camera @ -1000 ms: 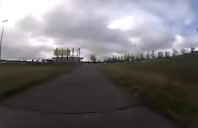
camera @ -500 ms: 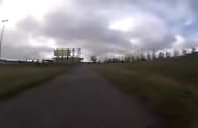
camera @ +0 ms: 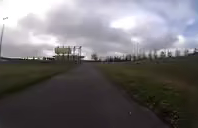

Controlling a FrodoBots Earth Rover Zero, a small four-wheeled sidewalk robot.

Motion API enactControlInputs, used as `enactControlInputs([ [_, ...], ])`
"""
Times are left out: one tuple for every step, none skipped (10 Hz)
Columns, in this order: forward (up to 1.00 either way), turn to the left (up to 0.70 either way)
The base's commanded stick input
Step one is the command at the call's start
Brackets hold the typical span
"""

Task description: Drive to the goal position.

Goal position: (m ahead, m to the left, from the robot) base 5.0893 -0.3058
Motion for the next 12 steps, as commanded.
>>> enactControlInputs([
  [1.00, 0.00],
  [1.00, 0.00],
  [1.00, 0.00],
  [1.00, 0.00],
  [1.00, 0.00],
  [1.00, 0.00],
  [1.00, 0.00],
  [1.00, 0.00],
  [1.00, 0.00],
  [1.00, 0.00],
  [1.00, 0.00],
  [1.00, 0.00],
])
